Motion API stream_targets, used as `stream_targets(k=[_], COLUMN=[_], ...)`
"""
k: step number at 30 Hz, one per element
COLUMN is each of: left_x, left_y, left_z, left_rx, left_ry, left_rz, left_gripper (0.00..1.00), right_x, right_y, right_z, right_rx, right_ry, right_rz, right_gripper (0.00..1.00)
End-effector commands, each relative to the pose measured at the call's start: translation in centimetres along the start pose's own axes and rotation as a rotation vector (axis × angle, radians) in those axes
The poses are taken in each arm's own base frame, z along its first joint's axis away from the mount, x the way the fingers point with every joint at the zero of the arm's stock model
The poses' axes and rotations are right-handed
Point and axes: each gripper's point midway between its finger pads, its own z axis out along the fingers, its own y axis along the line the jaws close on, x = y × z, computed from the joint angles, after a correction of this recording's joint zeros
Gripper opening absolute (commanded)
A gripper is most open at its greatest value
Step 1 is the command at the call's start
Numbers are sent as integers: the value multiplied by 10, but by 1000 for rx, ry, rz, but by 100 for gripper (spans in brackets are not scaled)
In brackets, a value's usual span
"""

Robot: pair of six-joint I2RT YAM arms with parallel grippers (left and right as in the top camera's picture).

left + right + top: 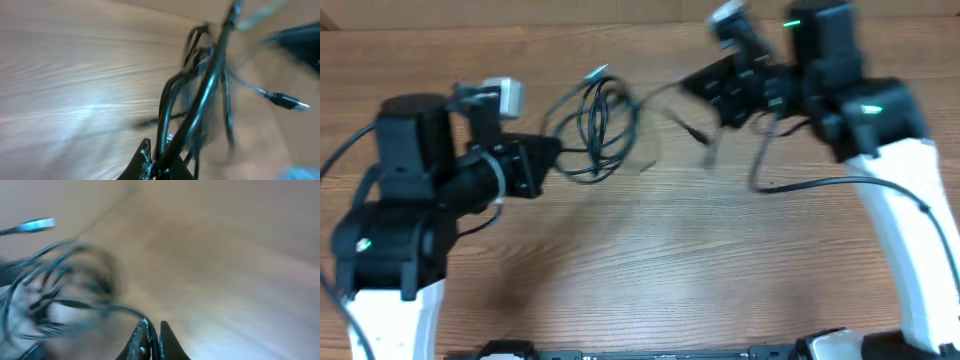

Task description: Untangle cables

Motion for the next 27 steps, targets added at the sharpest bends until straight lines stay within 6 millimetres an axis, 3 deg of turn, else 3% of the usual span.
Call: stream_targets(k=[1, 3, 5, 11, 15, 16, 17, 18, 21, 22, 23, 27], left_x=[-19, -16, -15, -20, -25, -26, -28, -30, -36, -39, -42, -54], left_y=[6, 5, 2, 1, -4, -5, -5, -3, 2, 4, 7, 28], left_z=[-54, -67, -74, -68, -55, -52, -49, -45, -36, -33, -30, -25], left_rx=[-149, -176, -175, -160, -107, -91, -85, -85, -87, -90, -98, -193], left_ry=[-169, -192, -209, -207, -180, -172, -167, -163, -155, -156, -159, -195], left_rz=[71, 74, 80, 84, 97, 103, 102, 99, 85, 65, 40, -64], left_gripper=[4, 4, 4, 4, 4, 4, 4, 4, 4, 4, 4, 4], right_x=[-21, -19, -16, -16, -10, -8, -7, -6, -5, -5, -4, -5], right_y=[-68, -90, -93, -45, 2, 14, 30, 44, 77, 83, 83, 46], right_z=[-61, -77, -84, -67, -42, -36, -29, -24, -11, -5, 0, 18], right_rx=[280, 331, 303, 67, -61, -90, -129, -160, -224, -213, -180, 159], right_ry=[-110, -127, -137, -121, -58, -45, -30, -20, -2, 3, 8, -11], right_rz=[30, 62, 108, 118, 83, 67, 47, 25, -32, -51, -51, 259], right_gripper=[4, 4, 4, 4, 4, 36, 56, 65, 85, 86, 87, 87])
